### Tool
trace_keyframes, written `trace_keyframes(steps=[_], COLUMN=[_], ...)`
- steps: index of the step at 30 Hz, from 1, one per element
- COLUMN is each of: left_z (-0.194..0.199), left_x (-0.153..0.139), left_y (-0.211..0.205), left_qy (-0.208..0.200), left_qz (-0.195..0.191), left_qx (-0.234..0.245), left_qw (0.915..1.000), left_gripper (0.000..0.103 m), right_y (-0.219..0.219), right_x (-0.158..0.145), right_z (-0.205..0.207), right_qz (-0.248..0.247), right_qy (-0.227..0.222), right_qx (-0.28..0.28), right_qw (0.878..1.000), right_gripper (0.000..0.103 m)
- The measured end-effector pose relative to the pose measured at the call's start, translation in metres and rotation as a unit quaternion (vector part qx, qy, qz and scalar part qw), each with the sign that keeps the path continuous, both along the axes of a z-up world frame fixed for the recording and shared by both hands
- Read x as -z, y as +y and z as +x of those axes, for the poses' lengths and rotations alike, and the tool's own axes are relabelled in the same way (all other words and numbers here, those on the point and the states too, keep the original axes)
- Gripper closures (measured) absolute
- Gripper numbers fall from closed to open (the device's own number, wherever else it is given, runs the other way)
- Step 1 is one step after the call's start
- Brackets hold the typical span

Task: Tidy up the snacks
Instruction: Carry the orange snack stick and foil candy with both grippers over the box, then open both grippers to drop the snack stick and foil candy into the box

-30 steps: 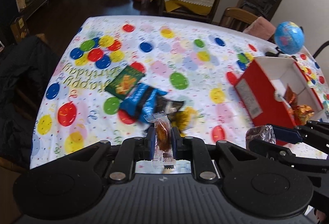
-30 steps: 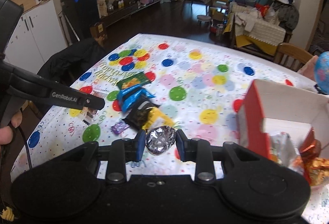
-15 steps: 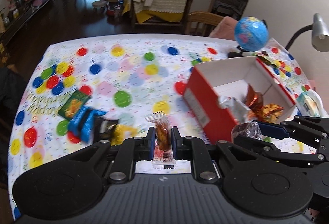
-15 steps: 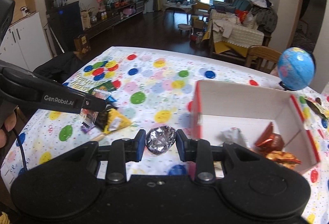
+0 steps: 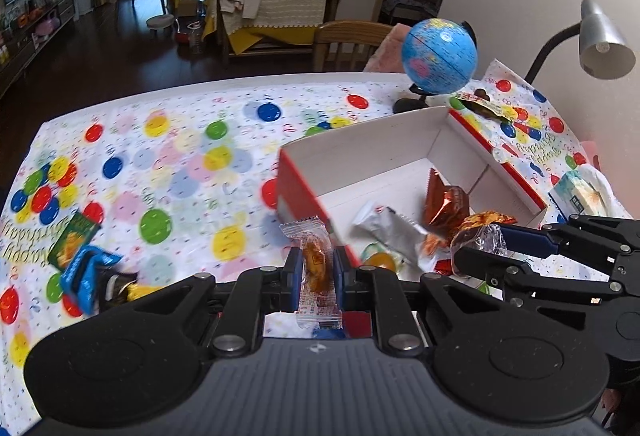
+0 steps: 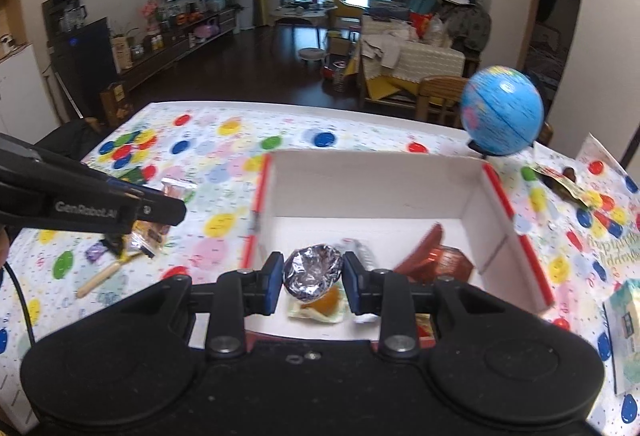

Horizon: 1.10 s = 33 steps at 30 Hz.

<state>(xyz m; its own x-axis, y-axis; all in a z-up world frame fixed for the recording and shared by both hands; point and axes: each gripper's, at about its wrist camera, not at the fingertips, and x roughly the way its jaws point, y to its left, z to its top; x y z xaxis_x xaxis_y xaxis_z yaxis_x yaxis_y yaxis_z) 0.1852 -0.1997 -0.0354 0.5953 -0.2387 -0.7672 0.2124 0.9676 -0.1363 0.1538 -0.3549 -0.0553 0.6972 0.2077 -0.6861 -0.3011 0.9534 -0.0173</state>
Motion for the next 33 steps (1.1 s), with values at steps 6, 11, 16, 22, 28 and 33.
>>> trace_keyframes(steps=[6,11,16,22,28,33], left_z=[0.015,0.029,0.043,0.057,0.067,0.074], left_x=[0.006,0.016,0.033,0.053,0.068,0.081], left_y=[-0.034,-0.061,-0.085,-0.103,-0.115,-0.119], left_qy=[-0.002,0.005,0.019,0.027,0.044,0.064], left_qz=[0.014,0.020,0.039,0.067,0.085,0.098], left_qx=[0.018,0.039,0.055,0.059,0.066,0.064], left_qw=[0.9997,0.9990,0.9975,0.9956,0.9932,0.9910], left_gripper=[0.088,0.088,0.088,0.088,0.088,0.088], right_y=[-0.029,-0.048,-0.064,-0.067,-0.068,-0.068], right_x=[0.011,0.022,0.036,0.049,0.050,0.050], right_z=[0.013,0.026,0.039,0.047,0.055,0.059], right_qz=[-0.005,-0.010,-0.007,-0.015,-0.013,-0.011], right_qy=[0.008,0.017,0.036,0.047,0.043,0.045], right_qx=[0.019,0.035,0.045,0.045,0.043,0.038], right_qw=[1.000,0.999,0.998,0.998,0.998,0.998], right_gripper=[0.074,0.074,0.074,0.074,0.074,0.073])
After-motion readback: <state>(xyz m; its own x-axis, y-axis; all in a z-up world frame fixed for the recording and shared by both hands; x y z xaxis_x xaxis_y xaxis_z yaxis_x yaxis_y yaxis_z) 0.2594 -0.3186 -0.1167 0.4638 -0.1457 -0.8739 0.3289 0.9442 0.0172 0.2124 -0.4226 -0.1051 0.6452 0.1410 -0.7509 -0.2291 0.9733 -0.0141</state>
